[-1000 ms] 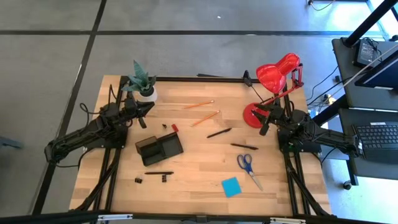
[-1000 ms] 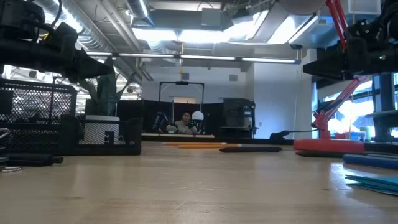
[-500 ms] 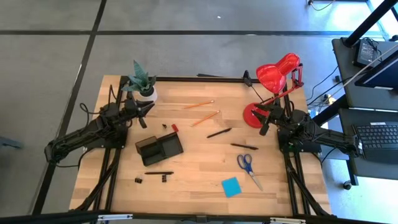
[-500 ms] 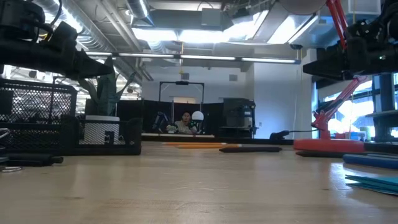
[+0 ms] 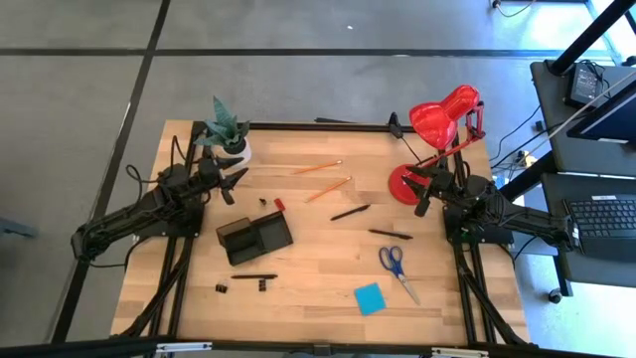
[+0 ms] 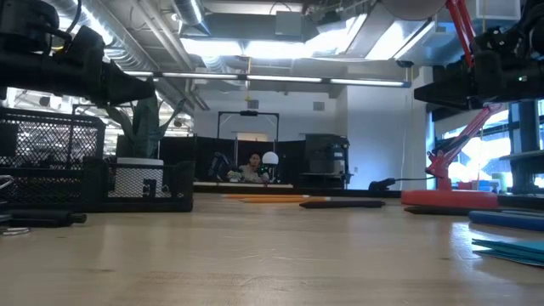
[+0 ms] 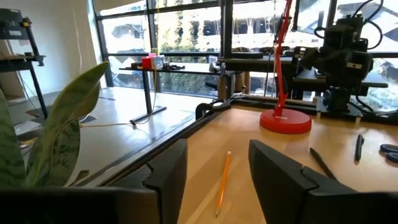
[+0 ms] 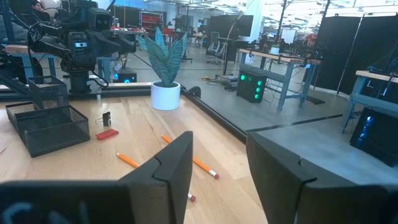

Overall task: Pick and place office supplies into organizer
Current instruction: Put the top binder clip into the front left compartment of the desk organizer

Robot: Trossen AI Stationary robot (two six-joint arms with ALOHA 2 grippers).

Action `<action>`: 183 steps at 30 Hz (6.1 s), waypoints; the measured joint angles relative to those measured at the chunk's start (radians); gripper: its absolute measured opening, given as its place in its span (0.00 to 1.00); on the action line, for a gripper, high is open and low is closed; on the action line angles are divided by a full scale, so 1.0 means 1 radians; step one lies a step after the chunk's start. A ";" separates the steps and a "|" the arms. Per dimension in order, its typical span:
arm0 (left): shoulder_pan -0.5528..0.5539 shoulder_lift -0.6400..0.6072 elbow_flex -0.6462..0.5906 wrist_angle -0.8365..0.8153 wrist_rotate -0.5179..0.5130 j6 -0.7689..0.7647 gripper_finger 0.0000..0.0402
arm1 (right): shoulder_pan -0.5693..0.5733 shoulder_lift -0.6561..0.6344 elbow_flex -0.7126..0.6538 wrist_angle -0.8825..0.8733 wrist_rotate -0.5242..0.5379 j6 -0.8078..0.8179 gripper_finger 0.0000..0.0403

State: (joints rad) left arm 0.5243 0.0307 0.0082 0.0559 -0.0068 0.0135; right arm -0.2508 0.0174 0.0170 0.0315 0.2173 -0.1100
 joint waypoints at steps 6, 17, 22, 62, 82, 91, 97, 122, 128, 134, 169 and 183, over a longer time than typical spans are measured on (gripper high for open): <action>0.000 0.000 0.000 0.033 0.077 -0.029 0.42 | 0.000 0.000 0.000 0.000 0.000 -0.001 0.38; -0.041 0.211 0.138 0.016 0.167 -0.002 0.42 | 0.000 0.000 0.000 0.002 0.000 -0.032 0.38; -0.095 0.455 0.275 -0.007 0.166 0.072 0.42 | 0.000 0.000 0.000 0.015 0.000 -0.031 0.38; -0.289 1.248 0.784 -0.719 0.021 0.669 0.37 | 0.000 0.000 0.000 0.015 0.000 -0.029 0.38; -0.289 1.249 0.784 -0.726 0.021 0.670 0.39 | 0.000 0.000 0.000 0.015 0.000 -0.029 0.38; -0.289 1.249 0.784 -0.731 0.025 0.694 0.39 | 0.000 0.000 0.000 0.015 0.000 -0.024 0.38; -0.289 1.255 0.784 -0.736 0.025 0.734 0.39 | 0.000 0.000 0.000 0.015 0.000 -0.024 0.38; -0.227 1.425 0.787 -0.774 -0.013 0.734 0.39 | 0.000 0.000 0.000 0.015 0.000 -0.024 0.38; -0.214 1.429 0.784 -0.763 0.034 0.733 0.39 | 0.000 0.000 0.000 0.015 0.000 -0.025 0.38; -0.214 1.429 0.784 -0.763 0.038 0.731 0.39 | 0.000 0.000 0.000 0.015 0.000 -0.026 0.38; -0.221 1.450 0.782 -0.758 0.025 0.943 0.39 | 0.000 0.000 0.000 0.016 0.000 -0.024 0.38; -0.221 1.522 0.783 -0.721 0.024 0.943 0.36 | 0.000 0.000 0.000 0.015 0.000 -0.023 0.38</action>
State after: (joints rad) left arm 0.3035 1.5532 0.7910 -0.6653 0.0174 0.9562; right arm -0.2509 0.0174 0.0174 0.0467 0.2176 -0.1329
